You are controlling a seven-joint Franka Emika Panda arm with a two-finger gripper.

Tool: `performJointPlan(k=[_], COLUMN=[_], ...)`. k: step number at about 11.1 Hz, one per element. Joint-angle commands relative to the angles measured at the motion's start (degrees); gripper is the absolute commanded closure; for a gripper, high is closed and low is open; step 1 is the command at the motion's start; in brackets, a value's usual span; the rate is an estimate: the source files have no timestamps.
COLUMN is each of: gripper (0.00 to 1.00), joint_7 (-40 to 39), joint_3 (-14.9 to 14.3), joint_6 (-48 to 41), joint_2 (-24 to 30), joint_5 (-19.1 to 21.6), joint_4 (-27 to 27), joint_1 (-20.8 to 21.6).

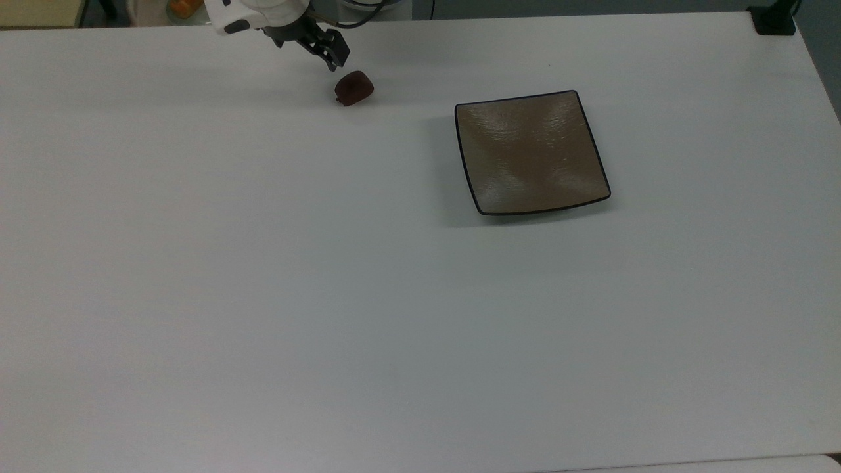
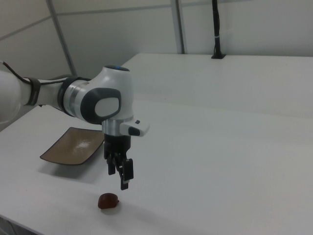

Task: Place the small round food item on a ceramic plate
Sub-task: 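Lower the gripper over the red food item and close on it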

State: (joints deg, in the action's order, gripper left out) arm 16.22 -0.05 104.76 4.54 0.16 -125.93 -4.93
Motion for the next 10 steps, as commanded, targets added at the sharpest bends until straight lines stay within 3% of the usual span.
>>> performJointPlan(k=[1,6,10], gripper=[0.0,0.0,0.0], joint_7=[2.5,7.67,9.96], joint_3=[-0.04,0.14,0.13], joint_6=[5.79,13.44,13.99], joint_2=[1.61,-3.3,-6.12], joint_5=[1.95,3.8,3.8], joint_4=[-5.36,-8.18,-8.36], joint_1=[0.89,6.41,8.1])
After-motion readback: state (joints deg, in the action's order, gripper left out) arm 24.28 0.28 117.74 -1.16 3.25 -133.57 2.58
